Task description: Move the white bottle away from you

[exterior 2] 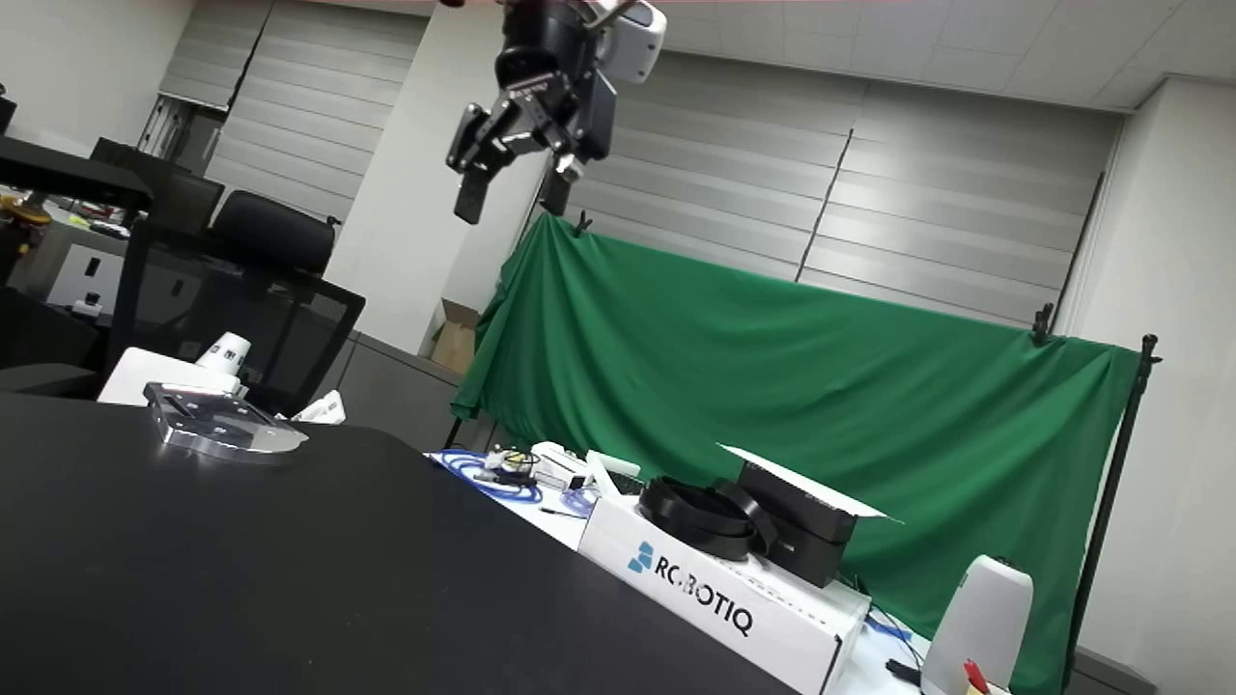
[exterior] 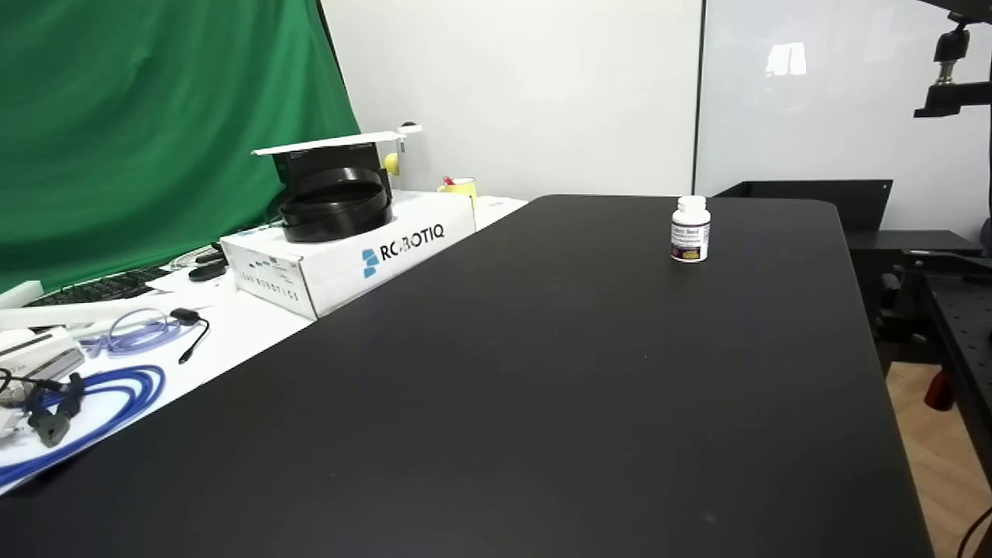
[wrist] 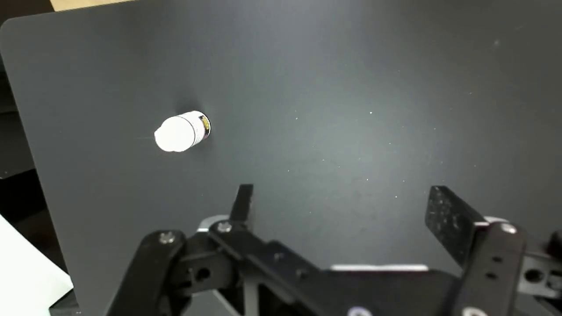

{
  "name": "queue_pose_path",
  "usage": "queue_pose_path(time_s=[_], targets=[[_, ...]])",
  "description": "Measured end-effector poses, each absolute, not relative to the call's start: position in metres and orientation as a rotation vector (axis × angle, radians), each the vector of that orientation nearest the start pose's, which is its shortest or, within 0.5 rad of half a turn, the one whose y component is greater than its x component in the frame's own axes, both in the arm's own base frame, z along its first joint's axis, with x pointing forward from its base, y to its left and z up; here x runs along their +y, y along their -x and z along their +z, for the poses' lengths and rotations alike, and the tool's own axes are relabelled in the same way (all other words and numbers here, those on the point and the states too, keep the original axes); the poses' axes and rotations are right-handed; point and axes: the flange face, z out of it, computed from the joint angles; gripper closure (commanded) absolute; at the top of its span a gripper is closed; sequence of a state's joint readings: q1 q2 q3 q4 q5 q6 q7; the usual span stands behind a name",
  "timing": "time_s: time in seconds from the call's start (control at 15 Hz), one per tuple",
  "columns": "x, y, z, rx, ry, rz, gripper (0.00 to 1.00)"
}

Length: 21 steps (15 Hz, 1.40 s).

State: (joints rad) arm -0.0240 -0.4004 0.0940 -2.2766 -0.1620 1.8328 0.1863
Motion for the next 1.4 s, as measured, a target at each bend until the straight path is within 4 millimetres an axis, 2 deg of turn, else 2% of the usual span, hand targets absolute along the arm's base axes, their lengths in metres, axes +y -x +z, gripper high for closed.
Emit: queue_pose_path(time_s=[0.33, 0.6, 0.73, 1.27, 1.4], targets=[[-0.066, -0.428, 0.502, 0.243, 3.271, -0.016, 0.0], [-0.116, -0.425, 0.494, 0.331, 3.241, -0.054, 0.0], [-0.122, -0.424, 0.491, 0.34, 3.238, -0.046, 0.0], [-0.116, -0.426, 0.491, 0.314, 3.243, -0.051, 0.0], [-0.125, -0.429, 0.489, 0.325, 3.241, -0.082, 0.0]])
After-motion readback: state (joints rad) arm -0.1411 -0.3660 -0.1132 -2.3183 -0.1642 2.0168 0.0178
